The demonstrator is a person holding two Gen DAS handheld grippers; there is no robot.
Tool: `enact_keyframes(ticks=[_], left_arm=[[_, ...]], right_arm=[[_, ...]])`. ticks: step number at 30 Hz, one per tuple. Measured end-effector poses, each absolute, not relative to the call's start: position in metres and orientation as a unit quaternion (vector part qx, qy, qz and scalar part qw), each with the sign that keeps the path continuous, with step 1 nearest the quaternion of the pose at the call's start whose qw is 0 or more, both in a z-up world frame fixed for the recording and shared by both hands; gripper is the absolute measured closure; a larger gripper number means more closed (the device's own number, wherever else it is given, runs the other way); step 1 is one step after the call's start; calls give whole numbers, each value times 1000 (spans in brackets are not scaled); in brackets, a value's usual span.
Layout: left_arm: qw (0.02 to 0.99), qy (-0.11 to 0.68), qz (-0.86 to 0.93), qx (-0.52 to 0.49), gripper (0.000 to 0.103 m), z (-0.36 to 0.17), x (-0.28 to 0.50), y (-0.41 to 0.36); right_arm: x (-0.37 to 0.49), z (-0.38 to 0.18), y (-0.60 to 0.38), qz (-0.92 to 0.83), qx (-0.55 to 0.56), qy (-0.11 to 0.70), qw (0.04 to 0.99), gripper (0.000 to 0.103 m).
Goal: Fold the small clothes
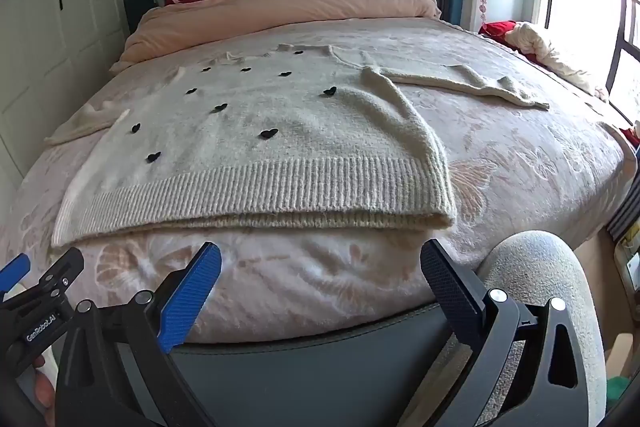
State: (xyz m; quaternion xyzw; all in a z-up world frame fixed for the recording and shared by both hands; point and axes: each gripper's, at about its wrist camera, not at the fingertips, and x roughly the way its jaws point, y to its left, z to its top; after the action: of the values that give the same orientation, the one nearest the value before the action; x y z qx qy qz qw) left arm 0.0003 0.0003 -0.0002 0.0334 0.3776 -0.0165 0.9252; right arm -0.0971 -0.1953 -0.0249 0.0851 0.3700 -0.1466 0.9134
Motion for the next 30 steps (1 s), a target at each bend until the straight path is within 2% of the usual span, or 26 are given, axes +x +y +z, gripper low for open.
enact_keyframes(ticks=[30], left_arm=[[923,383,-9,47,5,-9,2,-4]], right_arm=[[-95,-29,-191,-146,79,378,911,5]])
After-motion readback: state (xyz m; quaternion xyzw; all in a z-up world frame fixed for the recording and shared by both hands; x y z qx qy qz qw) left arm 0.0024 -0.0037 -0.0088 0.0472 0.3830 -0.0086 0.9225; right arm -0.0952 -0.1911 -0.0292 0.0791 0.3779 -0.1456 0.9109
